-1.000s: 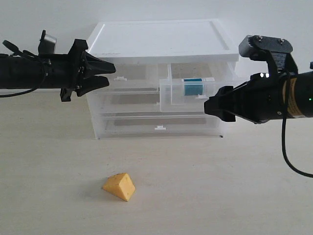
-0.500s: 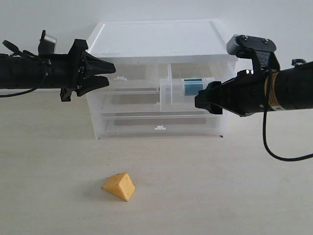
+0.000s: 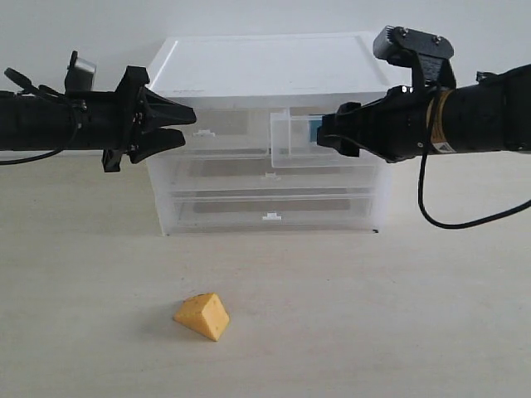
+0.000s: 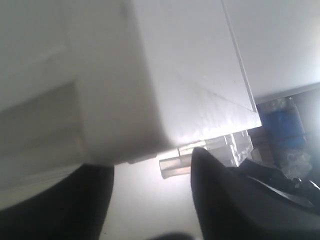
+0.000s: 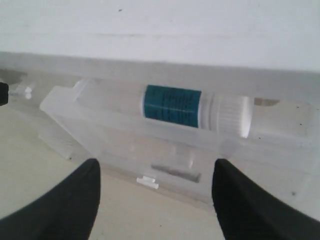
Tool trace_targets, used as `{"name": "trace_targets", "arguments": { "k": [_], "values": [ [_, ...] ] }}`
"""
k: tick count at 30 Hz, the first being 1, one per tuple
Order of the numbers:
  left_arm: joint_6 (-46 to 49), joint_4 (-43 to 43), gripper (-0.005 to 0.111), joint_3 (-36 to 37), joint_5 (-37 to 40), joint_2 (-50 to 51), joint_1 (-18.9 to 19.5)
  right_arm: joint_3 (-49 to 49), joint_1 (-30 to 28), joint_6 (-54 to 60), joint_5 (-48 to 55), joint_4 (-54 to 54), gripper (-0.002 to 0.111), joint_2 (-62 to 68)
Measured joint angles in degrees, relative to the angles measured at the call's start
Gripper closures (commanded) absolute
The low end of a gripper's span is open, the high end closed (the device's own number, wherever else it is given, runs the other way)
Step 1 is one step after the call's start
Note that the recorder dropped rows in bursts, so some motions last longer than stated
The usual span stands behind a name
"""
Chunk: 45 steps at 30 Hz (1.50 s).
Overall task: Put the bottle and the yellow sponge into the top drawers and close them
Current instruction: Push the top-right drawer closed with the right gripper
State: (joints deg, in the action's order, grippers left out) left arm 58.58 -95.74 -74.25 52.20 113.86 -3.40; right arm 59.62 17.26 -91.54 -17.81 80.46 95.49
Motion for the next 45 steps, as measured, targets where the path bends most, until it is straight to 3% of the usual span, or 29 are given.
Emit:
{"name": "trace_targets", "arguments": {
  "k": [18,27,31,36,42,45],
  "values": [
    [0.0,0.0,0.061,0.0,0.0,0.0,0.0,6.95,0.13,2.27,-0.98,-2.55,0.049,5.22],
    [0.0,0.0,0.061,0.0,0.0,0.0,0.0,7.42,0.13,-14.51,-1.62,15.71,0.049,3.15],
    [0.0,0.19,0.061,0.0,0.0,0.0,0.0,6.88,0.13,-18.61,-3.03,18.28,0.049,0.16],
    [0.13,0.46,0.061,0.0,0.25,0.0,0.0,4.94,0.13,-18.72,-1.09,18.82,0.065,-1.76],
    [0.13,0.46,0.061,0.0,0.34,0.0,0.0,3.74,0.13,-17.28,1.99,19.34,0.051,-1.76],
    [0.13,0.46,0.061,0.0,0.34,0.0,0.0,3.74,0.13,-16.9,4.4,19.34,0.05,-1.76]
  ]
}}
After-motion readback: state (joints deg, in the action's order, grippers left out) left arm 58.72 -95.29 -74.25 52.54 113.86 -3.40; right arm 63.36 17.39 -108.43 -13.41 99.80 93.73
